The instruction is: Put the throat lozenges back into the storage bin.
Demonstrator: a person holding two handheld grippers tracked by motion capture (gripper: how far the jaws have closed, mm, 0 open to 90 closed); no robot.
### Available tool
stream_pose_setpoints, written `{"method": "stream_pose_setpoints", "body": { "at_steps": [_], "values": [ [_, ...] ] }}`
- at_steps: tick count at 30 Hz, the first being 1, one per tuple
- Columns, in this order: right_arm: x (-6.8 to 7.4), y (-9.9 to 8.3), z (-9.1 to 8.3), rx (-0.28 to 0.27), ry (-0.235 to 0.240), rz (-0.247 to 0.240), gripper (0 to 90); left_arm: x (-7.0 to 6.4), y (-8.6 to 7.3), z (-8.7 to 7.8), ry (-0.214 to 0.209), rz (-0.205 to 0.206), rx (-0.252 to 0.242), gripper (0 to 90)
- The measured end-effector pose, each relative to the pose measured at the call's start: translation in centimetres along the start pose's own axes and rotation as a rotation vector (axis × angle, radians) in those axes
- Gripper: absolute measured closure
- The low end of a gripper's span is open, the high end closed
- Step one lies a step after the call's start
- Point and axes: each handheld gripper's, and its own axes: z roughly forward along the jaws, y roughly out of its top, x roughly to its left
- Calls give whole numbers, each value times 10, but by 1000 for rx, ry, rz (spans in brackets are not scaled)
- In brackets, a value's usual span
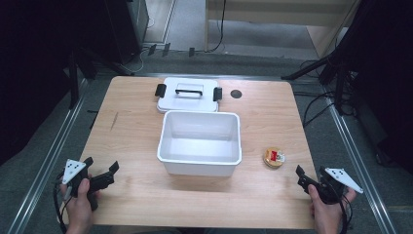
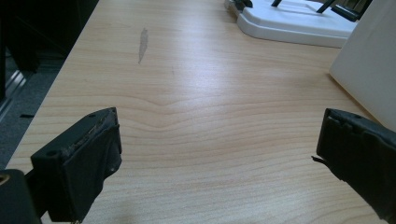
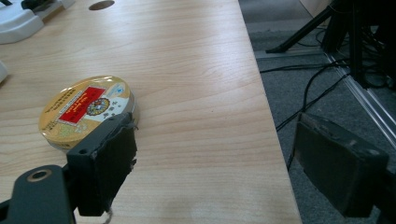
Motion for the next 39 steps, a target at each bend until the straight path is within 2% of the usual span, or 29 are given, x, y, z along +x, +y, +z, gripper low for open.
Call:
{"method": "stream_pose_setpoints", "body": {
  "at_steps": [5,6,8,9,10,12,14,15,16,18,19,22,25,26,27,28,30,37,39],
  "values": [
    [4,3,0,17,4,-20,143,0,0,0,-1,-3,1,5],
    [6,3,0,27,7,-39,143,0,0,0,-2,-3,0,5],
    [17,8,-1,76,3,-156,144,0,0,0,-1,-2,-2,5],
    [17,8,-1,76,3,-156,144,0,0,0,-1,-2,-2,5],
    [22,13,-1,113,25,-176,144,1,0,0,-3,-2,-3,4],
    [23,15,-2,122,30,-180,144,1,0,-1,-3,-2,-4,4],
    [28,25,-4,164,35,-179,143,0,0,-1,-4,-6,-4,4],
    [28,25,-4,164,35,-179,143,0,0,-1,-4,-6,-4,4],
    [30,30,-4,195,34,-171,143,1,0,-1,-5,-7,-4,4],
    [31,32,-5,205,40,-169,143,1,0,-1,-5,-7,-3,5],
    [32,36,-4,247,58,-176,143,1,0,-1,-5,-8,-5,4],
    [34,39,-3,280,66,-195,143,1,0,-1,-5,-11,-8,5],
    [37,43,0,334,67,-214,143,2,-1,-1,-6,-12,-11,4],
    [39,44,3,369,69,-220,144,2,-1,-2,-10,-13,-9,5],
    [39,44,3,369,69,-220,144,2,-1,-2,-10,-13,-9,4],
    [41,46,6,403,83,-226,144,2,-1,-2,-12,-13,-9,4],
    [42,47,7,417,85,-228,144,1,-1,-1,-11,-12,-11,4],
    [52,60,13,510,95,-295,136,2,-1,-2,-14,-23,-14,4],
    [55,64,15,544,94,-311,136,2,-1,-2,-13,-15,-10,4]
  ]
}}
